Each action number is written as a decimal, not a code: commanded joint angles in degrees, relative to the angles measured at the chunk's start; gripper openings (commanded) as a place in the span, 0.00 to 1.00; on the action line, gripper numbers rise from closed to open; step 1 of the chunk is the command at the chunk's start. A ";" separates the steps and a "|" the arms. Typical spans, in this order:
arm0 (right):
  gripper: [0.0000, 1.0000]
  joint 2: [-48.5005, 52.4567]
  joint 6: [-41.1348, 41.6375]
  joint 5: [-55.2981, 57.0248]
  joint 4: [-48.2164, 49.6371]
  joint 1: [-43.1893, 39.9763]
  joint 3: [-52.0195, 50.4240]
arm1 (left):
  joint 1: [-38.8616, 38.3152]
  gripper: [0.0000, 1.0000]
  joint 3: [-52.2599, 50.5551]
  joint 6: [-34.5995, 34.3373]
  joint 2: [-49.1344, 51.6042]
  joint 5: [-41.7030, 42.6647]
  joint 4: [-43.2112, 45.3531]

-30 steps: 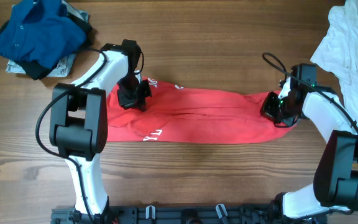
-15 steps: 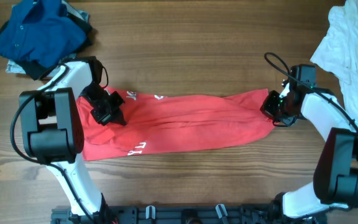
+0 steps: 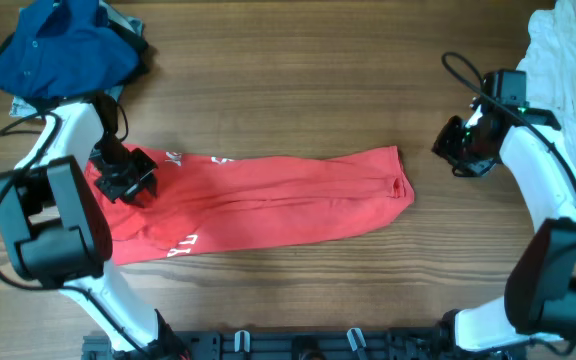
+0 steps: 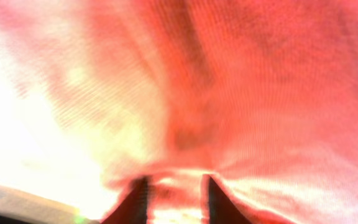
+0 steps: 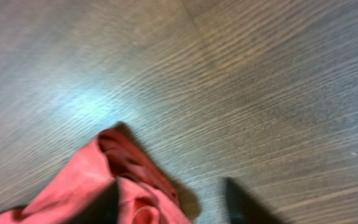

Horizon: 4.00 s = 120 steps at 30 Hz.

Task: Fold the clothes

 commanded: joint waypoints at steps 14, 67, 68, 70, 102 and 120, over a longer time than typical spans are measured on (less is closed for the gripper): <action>1.00 -0.63 -23.89 -29.35 1.92 -8.87 -10.84 | -0.11 1.00 0.87 0.98 -16.17 2.27 -5.86; 0.04 -6.23 5.05 3.43 -1.66 23.80 -5.99 | -0.11 1.00 0.87 1.05 -16.17 1.79 -7.78; 0.04 -5.31 5.38 3.41 -0.87 25.22 -5.99 | -0.11 1.00 0.87 1.05 -16.17 1.79 -7.78; 0.04 -2.69 7.37 3.41 1.05 28.61 -5.99 | -0.11 1.00 0.87 1.05 -16.17 1.79 -7.80; 0.39 0.11 -0.70 -7.76 -1.66 31.71 -8.76 | -0.11 1.00 0.87 1.03 -16.17 1.79 -7.74; 0.04 -0.17 -5.55 -24.24 2.25 32.76 -9.35 | -0.11 1.00 0.87 1.03 -16.17 1.79 -7.50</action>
